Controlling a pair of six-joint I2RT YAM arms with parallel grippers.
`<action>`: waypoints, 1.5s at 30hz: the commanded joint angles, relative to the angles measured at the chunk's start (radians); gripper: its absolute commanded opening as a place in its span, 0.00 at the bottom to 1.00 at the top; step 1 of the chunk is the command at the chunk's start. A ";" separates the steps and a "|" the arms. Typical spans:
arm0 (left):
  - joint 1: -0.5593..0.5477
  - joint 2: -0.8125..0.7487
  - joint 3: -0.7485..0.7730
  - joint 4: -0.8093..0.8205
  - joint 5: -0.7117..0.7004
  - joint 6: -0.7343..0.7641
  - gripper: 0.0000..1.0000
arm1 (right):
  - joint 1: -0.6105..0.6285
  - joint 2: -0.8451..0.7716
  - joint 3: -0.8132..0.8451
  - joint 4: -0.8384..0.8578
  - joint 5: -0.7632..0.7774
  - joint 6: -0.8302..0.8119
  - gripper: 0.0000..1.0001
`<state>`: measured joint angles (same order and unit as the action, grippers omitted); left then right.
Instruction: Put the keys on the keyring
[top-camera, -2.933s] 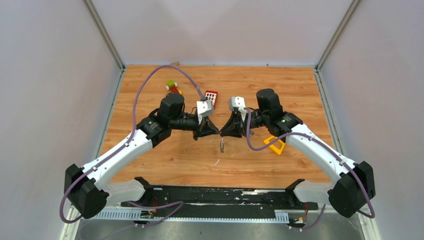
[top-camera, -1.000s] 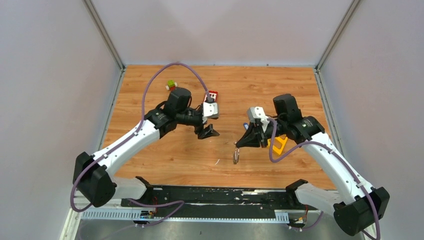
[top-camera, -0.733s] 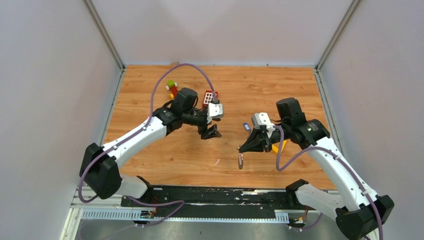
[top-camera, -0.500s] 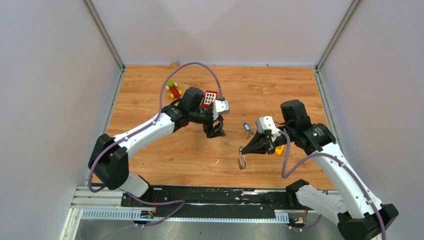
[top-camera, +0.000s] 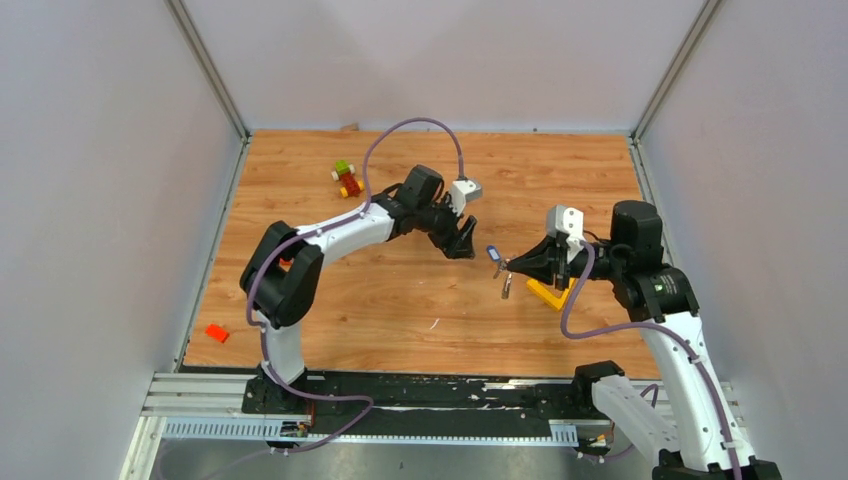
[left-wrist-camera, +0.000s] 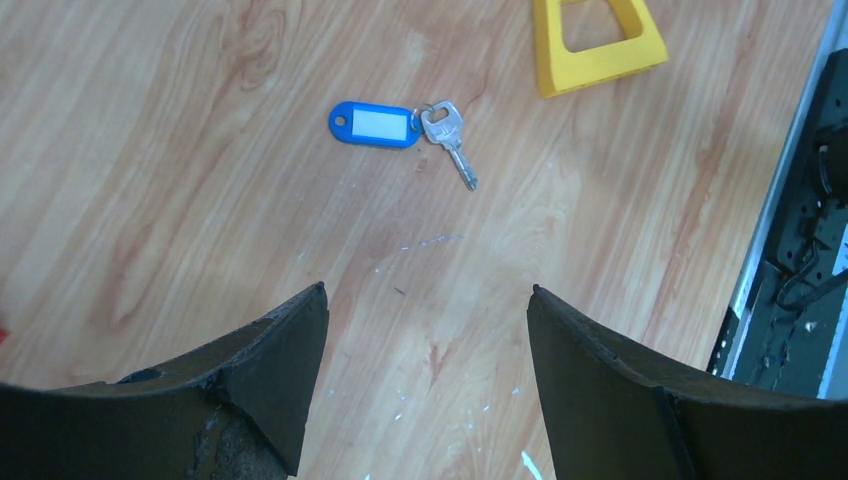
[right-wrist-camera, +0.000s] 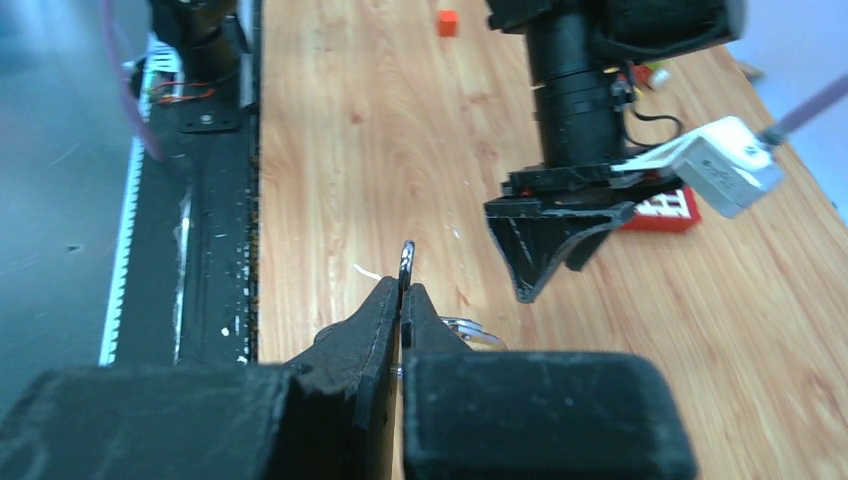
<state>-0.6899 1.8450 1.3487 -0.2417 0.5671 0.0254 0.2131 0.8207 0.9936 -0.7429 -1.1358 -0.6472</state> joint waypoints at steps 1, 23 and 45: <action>-0.018 0.073 0.081 0.030 -0.009 -0.153 0.80 | -0.073 -0.026 -0.021 0.106 0.060 0.109 0.00; -0.103 0.418 0.465 -0.141 -0.198 -0.225 0.77 | -0.169 -0.045 -0.054 0.160 0.094 0.175 0.00; -0.167 0.493 0.585 -0.174 -0.094 0.151 0.64 | -0.169 -0.034 -0.053 0.137 0.077 0.155 0.00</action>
<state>-0.8421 2.3436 1.8900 -0.4065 0.4099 0.0208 0.0490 0.7856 0.9352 -0.6235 -1.0317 -0.4782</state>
